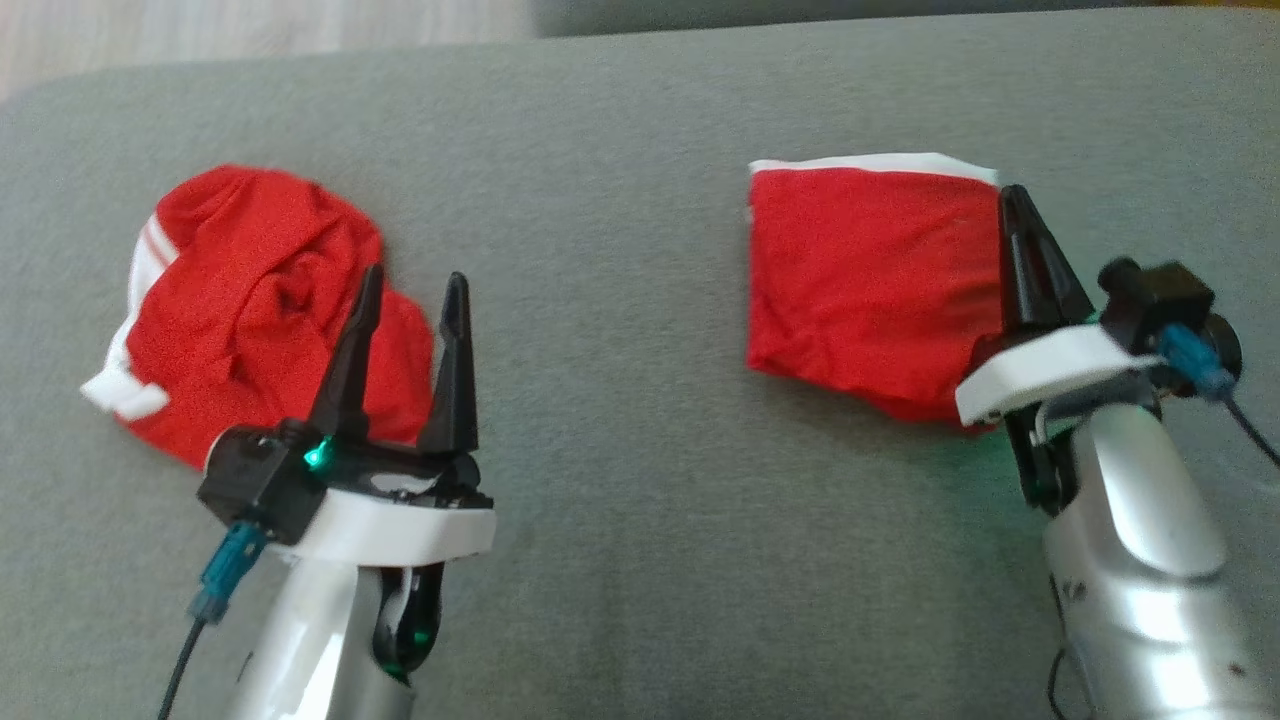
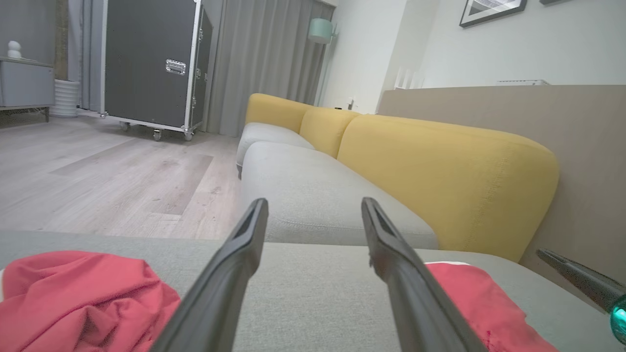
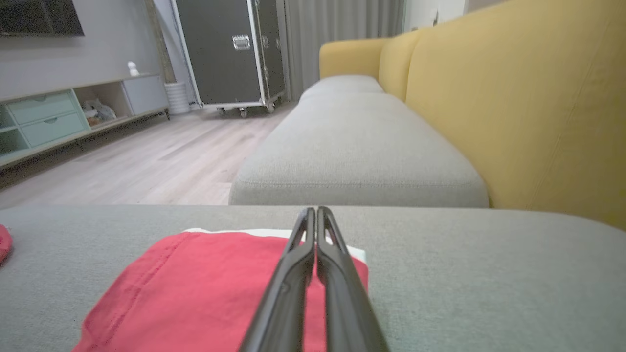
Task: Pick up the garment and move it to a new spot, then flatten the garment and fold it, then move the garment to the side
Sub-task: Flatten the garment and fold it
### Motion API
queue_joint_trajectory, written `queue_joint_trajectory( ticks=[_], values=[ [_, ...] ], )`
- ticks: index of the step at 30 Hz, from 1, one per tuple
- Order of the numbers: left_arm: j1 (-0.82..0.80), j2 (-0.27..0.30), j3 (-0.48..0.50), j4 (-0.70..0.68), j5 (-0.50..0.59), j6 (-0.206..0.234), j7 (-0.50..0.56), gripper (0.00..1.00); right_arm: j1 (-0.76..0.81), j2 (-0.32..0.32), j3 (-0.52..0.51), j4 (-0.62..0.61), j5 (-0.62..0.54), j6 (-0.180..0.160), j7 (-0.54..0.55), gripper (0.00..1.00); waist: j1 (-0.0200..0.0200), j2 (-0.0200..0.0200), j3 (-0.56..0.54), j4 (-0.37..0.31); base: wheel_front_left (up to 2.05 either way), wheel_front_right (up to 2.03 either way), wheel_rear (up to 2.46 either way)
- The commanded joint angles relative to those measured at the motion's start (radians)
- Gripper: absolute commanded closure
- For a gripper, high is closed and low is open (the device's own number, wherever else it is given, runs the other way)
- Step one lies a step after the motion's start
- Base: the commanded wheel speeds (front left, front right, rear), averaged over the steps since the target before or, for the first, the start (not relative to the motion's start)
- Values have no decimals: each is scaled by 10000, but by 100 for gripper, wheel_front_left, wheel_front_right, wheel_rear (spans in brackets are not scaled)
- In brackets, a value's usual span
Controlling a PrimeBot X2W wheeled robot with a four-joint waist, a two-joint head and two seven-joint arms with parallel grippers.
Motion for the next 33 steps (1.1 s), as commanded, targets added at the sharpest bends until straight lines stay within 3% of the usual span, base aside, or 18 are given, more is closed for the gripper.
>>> queue_joint_trajectory(
  ticks=[1, 12, 16, 23, 33],
  values=[
    [-411, 37, 231, -248, 49, 17, -51, 0, -494, 50, 119, 45, -133, -7, -5, 100, -2, 0, 300, 402, 0, 0, 0],
    [-610, 32, 0, -112, -33, 16, -51, 0, -2262, 50, -177, 4029, -581, -7, 157, 100, -2, 0, 598, 1025, 0, 0, 0],
    [-646, 30, 5, -70, -66, 16, -51, 0, -2668, 50, 233, 4308, -291, -7, -72, 100, -2, 0, 540, 1104, 0, 0, 0],
    [-608, 29, -15, -114, -176, 16, -51, 0, -2754, 50, 2040, 3846, 921, -7, -129, 100, -2, 0, 470, 1175, 0, 0, 0],
    [-496, 29, 19, -18, -215, 16, -51, 0, -2499, 51, 3994, 5158, 2024, -7, 342, 100, -2, 0, 137, 1129, 0, 0, 0]
  ],
)
